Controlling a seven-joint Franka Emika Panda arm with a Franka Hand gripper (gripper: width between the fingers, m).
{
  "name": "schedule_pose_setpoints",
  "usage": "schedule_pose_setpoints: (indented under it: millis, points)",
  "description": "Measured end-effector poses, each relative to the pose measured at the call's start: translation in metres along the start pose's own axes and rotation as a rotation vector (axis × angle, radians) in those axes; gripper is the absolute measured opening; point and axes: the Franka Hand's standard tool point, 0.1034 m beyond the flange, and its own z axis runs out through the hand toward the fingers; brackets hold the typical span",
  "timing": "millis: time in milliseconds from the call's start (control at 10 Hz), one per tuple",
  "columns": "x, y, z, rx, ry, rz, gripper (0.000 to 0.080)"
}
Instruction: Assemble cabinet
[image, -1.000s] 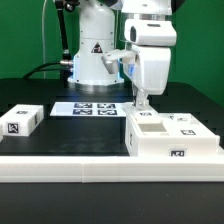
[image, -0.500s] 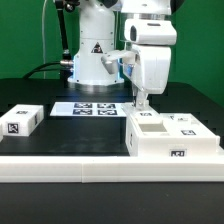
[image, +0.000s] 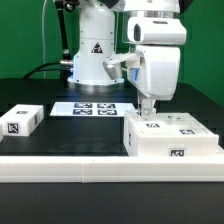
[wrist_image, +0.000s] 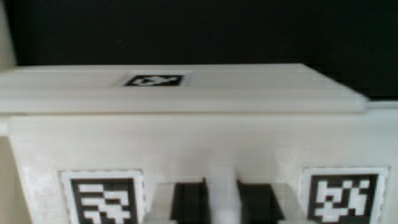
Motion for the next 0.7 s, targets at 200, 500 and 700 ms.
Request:
schedule_pose_setpoints:
  millis: [200, 500, 700]
  points:
    - [-0.0003, 0.0119, 0.0003, 0.006, -0.003, 0.002, 0.0071]
    - [0.0007, 0.0158, 0.0025, 0.045, -0.012, 0.002, 0.0071]
    - [0.0005, 0.0157, 0.0026, 0.046, -0.013, 0.002, 0.0078]
